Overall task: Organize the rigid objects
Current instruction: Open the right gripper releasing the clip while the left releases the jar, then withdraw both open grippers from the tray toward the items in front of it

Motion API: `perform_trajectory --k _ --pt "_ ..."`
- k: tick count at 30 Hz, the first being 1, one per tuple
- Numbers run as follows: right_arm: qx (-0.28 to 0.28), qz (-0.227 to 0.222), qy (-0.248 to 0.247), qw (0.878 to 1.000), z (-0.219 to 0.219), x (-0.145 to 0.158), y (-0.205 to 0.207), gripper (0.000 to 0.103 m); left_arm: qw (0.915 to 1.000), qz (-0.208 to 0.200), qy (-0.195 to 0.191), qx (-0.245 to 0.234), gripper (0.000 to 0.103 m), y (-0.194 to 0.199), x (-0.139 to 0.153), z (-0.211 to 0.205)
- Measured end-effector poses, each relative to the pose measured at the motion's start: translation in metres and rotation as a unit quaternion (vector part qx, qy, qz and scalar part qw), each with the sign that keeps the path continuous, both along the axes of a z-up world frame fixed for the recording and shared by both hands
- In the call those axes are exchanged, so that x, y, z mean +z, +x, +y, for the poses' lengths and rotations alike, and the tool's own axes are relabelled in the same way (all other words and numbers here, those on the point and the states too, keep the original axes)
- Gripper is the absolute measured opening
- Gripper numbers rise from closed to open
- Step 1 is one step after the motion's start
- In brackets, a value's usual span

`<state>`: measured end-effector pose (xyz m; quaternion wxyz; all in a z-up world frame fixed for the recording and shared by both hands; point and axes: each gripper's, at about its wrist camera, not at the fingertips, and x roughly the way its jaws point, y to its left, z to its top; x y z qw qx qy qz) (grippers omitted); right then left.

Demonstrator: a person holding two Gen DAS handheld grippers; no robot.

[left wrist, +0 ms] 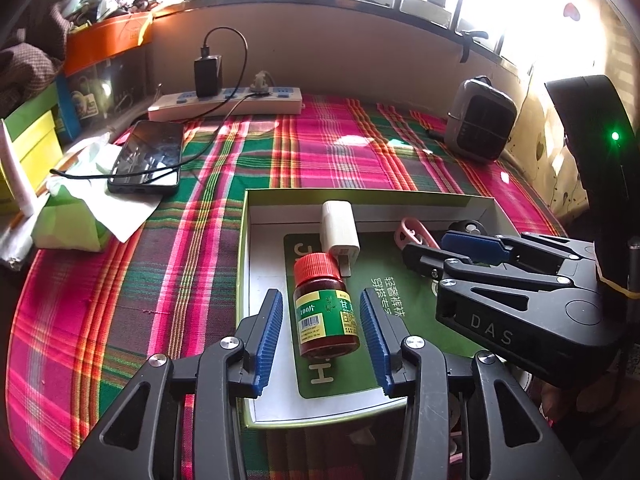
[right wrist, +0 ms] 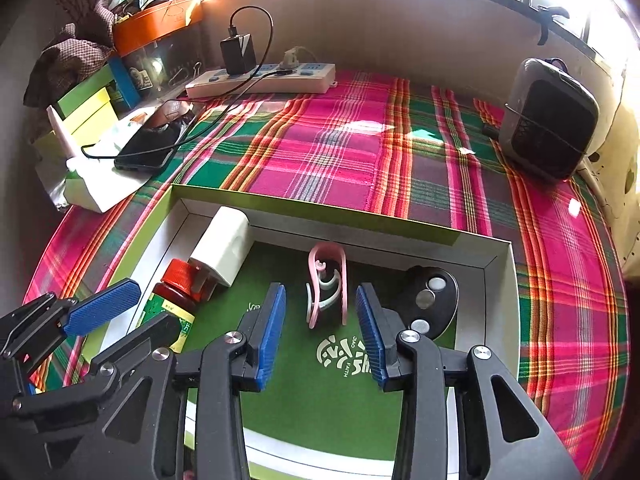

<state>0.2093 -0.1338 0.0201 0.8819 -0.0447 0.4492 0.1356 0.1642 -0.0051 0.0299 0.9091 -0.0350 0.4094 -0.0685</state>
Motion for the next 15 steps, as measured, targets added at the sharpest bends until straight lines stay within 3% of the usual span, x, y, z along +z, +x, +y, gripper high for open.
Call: perform_trajectory --k 15 --pt "-0.034 -0.04 0.03 0.998 -0.018 0.031 -0.057 0.039 0.9995 -0.031 0.001 -0.003 0.04 -0.042 0.022 0.006"
